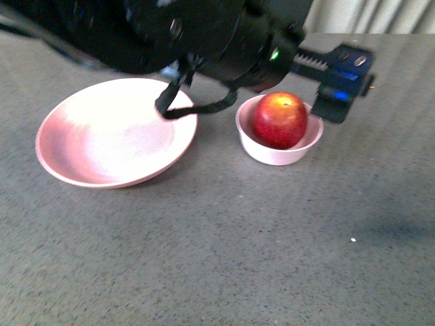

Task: Move apple from plate to bowl

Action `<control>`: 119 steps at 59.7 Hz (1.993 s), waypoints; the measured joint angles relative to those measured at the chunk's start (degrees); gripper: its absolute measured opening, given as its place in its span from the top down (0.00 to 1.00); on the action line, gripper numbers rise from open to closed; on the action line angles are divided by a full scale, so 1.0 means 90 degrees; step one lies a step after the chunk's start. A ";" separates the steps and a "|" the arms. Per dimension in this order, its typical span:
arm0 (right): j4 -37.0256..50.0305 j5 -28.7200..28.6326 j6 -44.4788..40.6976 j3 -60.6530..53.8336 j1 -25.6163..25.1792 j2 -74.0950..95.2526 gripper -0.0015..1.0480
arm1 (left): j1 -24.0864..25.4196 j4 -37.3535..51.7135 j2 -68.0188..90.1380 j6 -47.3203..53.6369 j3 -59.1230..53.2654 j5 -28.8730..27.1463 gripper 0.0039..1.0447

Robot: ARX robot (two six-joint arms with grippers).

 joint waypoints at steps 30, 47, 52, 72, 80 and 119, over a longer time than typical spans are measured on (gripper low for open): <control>0.0000 0.0002 0.0000 0.0000 0.0000 0.0000 0.09 | 0.2795 0.4211 -0.1736 0.0005 -0.2982 -0.1962 0.44; 0.0000 -0.0002 0.0000 0.0000 0.0000 0.0000 0.09 | 0.3334 0.4765 -0.3674 0.0107 -0.5428 -0.1285 0.99; 0.0000 -0.0005 0.0000 0.0000 0.0000 0.0000 0.09 | 0.3512 0.4874 -0.4165 0.0109 -0.5945 -0.1175 0.99; 0.0000 -0.0005 0.0000 -0.0002 0.0000 0.0000 0.09 | 0.4131 0.4306 -0.5790 0.0124 -0.7060 -0.0520 0.99; 0.0000 -0.0007 0.0000 0.0000 0.0000 0.0000 0.09 | 0.4209 0.3786 -0.6521 0.0126 -0.7286 -0.0483 0.99; 0.0000 -0.0005 0.0000 -0.0002 0.0000 0.0000 0.09 | 0.4211 0.1144 -0.9607 0.0126 -0.7587 -0.0478 0.99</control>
